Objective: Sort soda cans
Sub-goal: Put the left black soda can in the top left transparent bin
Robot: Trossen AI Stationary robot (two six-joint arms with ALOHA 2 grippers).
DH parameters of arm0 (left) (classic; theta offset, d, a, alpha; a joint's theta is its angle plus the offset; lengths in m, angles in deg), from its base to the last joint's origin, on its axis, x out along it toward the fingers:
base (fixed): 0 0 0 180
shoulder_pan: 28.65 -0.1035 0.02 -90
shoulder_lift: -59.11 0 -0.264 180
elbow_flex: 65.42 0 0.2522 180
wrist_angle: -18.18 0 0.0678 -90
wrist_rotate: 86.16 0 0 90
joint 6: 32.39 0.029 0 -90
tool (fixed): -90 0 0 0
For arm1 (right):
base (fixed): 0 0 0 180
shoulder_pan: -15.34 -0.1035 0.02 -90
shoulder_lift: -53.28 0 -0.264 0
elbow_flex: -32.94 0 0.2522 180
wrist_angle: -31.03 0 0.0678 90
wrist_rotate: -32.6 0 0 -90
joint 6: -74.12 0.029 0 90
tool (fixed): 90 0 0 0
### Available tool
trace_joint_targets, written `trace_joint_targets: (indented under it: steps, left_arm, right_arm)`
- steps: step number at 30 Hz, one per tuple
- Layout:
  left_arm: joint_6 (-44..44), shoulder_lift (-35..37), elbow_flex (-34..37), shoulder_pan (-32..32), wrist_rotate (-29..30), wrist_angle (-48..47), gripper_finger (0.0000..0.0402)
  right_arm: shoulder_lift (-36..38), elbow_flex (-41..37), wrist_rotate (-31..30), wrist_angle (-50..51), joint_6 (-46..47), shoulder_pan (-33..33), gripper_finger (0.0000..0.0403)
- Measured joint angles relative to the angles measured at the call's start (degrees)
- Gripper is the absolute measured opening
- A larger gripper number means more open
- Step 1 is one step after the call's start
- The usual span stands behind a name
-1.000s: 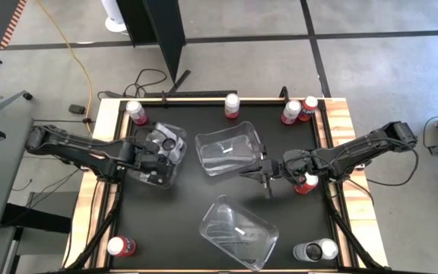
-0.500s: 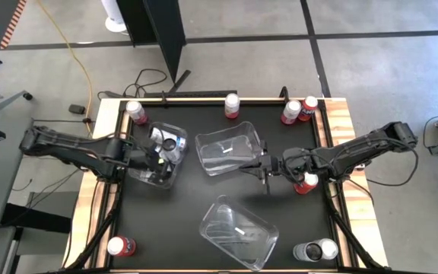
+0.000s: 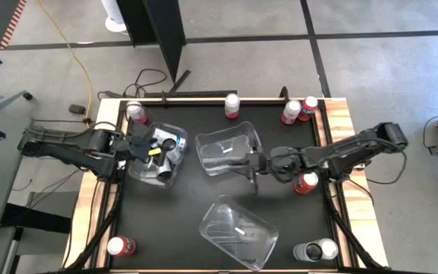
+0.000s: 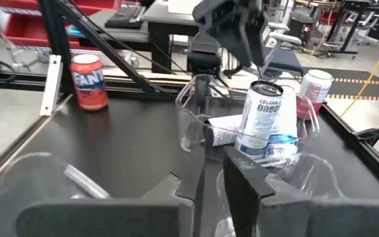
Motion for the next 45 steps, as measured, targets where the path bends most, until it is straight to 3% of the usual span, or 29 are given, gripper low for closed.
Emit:
trace_joint_targets:
  steps: [5, 10, 14, 20, 25, 29, 33, 45]
  left_arm:
    - [-3.8, 0.1, -2.0, -2.4, 5.0, -11.3, 0.0296]
    - [-6.7, 1.6, -2.1, -3.8, 7.1, -19.0, 0.0247]
    - [-4.2, 4.1, -2.1, -4.1, 9.3, -19.5, 0.0172]
    - [-3.3, 6.2, -2.1, -5.9, 10.2, -22.1, 0.0018]
    - [-1.8, 4.5, -0.8, -10.0, 8.8, -23.7, 0.0010]
    - [4.8, 3.6, 3.2, -14.3, 3.4, -17.0, 0.0002]
    - [8.7, 4.2, 6.0, -19.8, 1.6, -14.1, 0.0001]
    - [24.4, 3.3, 10.6, -34.0, -11.0, 0.1, 0.0000]
  right_arm:
    - [-6.6, 8.4, 0.0, 2.6, -1.6, 2.5, 0.0106]
    - [-11.5, 14.0, 0.0, 4.5, -4.0, 3.5, 0.0113]
    - [-14.1, 17.1, 0.1, 5.1, -5.8, 4.7, 0.0113]
    - [-15.1, 24.1, 0.2, 11.4, -7.6, 7.3, 0.0113]
    - [-15.1, 25.2, 0.2, 11.5, -9.4, 8.5, 0.0113]
    - [-15.0, 25.3, 0.3, 11.1, -9.8, 9.3, 0.0113]
    - [-15.0, 25.3, 0.3, 11.3, -9.0, 9.5, 0.0113]
    - [-15.0, 25.3, 0.4, 11.7, -8.8, 7.9, 0.0113]
